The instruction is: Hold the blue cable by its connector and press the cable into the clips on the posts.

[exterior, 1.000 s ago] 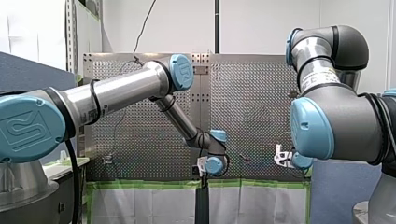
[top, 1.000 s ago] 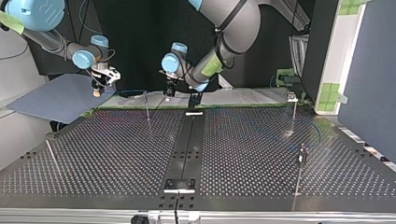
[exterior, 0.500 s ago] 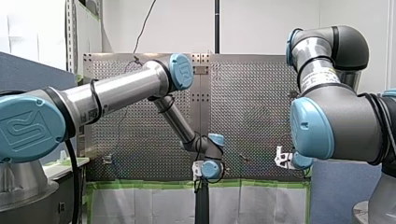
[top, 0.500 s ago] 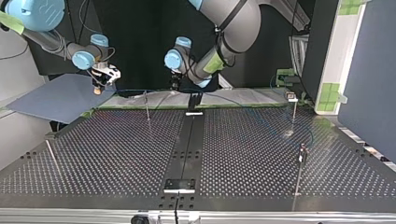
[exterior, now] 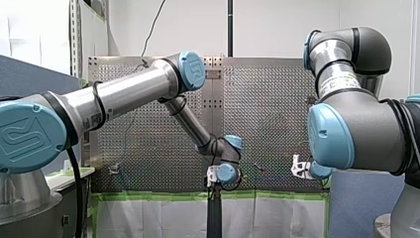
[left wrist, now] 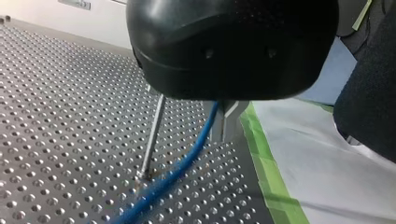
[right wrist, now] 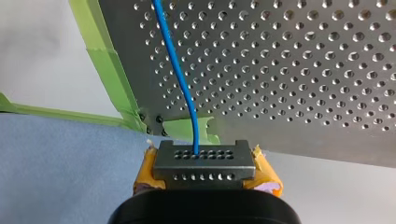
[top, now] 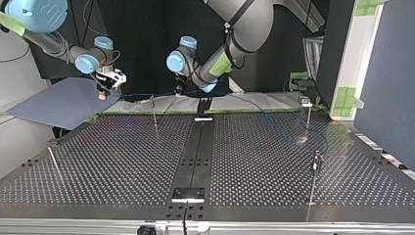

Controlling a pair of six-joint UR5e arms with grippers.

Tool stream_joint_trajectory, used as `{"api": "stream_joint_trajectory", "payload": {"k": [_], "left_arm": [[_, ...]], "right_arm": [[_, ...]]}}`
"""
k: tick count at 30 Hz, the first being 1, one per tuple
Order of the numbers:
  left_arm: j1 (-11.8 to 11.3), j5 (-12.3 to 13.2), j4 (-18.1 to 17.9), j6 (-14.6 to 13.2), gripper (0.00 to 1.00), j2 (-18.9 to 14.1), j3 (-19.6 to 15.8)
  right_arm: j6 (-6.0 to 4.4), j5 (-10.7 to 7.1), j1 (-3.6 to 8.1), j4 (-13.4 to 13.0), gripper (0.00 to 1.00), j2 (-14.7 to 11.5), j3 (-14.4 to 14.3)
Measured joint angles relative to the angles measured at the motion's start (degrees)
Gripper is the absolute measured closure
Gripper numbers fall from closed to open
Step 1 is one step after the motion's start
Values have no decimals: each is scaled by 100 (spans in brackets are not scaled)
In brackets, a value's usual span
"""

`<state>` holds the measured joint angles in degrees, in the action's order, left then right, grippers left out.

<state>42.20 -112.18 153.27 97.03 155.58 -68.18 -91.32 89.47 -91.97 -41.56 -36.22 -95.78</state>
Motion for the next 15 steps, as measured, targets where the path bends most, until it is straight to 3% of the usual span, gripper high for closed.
{"api": "stream_joint_trajectory", "payload": {"k": [9,15], "left_arm": [[75,-19,166,0,100,-201,-6],[54,-19,158,26,100,-248,-8]], "right_arm": [[60,-253,0,157,100,-62,-37],[7,-407,15,163,100,-129,-58]]}}
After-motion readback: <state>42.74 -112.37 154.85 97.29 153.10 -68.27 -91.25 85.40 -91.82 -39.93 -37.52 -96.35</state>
